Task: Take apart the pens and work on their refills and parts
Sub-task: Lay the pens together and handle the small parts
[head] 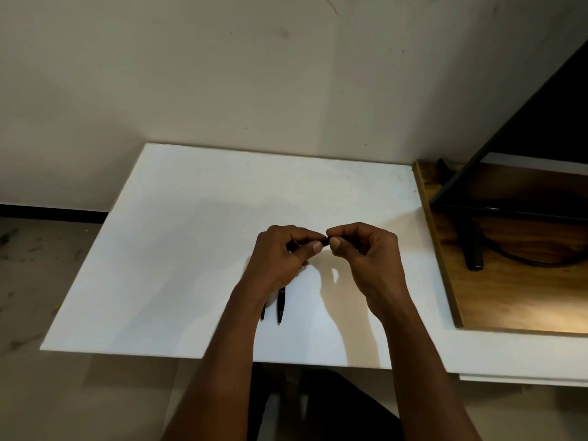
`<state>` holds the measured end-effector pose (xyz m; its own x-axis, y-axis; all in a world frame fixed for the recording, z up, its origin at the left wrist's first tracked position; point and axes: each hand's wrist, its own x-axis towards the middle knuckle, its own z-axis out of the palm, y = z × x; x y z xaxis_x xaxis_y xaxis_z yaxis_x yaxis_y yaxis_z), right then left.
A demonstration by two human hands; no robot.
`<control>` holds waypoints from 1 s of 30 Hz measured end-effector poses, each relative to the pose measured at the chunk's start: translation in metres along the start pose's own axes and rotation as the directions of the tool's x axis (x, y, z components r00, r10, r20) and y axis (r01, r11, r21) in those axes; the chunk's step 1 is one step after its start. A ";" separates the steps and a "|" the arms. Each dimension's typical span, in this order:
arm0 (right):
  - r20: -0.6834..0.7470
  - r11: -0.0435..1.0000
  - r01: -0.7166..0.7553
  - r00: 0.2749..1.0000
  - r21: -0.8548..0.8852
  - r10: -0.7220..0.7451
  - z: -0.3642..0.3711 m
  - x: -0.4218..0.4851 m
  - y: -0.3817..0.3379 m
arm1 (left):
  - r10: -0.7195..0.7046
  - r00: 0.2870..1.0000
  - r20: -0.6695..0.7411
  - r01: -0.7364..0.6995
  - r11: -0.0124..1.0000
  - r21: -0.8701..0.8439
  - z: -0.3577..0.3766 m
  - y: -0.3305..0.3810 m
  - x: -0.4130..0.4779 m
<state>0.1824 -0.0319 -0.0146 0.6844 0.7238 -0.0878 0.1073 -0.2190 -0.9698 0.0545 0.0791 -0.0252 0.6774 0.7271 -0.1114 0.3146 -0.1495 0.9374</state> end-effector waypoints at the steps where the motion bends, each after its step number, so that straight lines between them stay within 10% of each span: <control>1: 0.000 1.000 -0.010 1.000 0.013 0.010 0.000 0.000 0.001 | -0.004 1.000 -0.003 0.004 1.000 -0.010 0.000 0.000 0.000; 12: -0.013 0.962 -0.017 1.000 0.273 0.021 0.010 -0.002 -0.004 | -0.039 0.994 -0.105 0.019 0.982 -0.186 0.006 0.012 -0.003; 22: -0.071 0.999 -0.041 0.997 -0.022 0.039 0.009 0.000 0.004 | -0.211 0.946 -0.246 0.135 0.947 -0.292 -0.004 0.007 0.000; 30: -0.028 0.970 -0.088 0.996 -0.225 0.084 0.028 -0.004 0.015 | -0.189 0.776 -0.601 0.307 0.947 0.099 -0.024 -0.011 -0.003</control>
<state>0.1609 -0.0198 -0.0348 0.7106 0.6847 -0.1623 0.2064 -0.4233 -0.8822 0.0332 0.0950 -0.0277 0.0665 0.9957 -0.0653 0.5712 0.0157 0.8206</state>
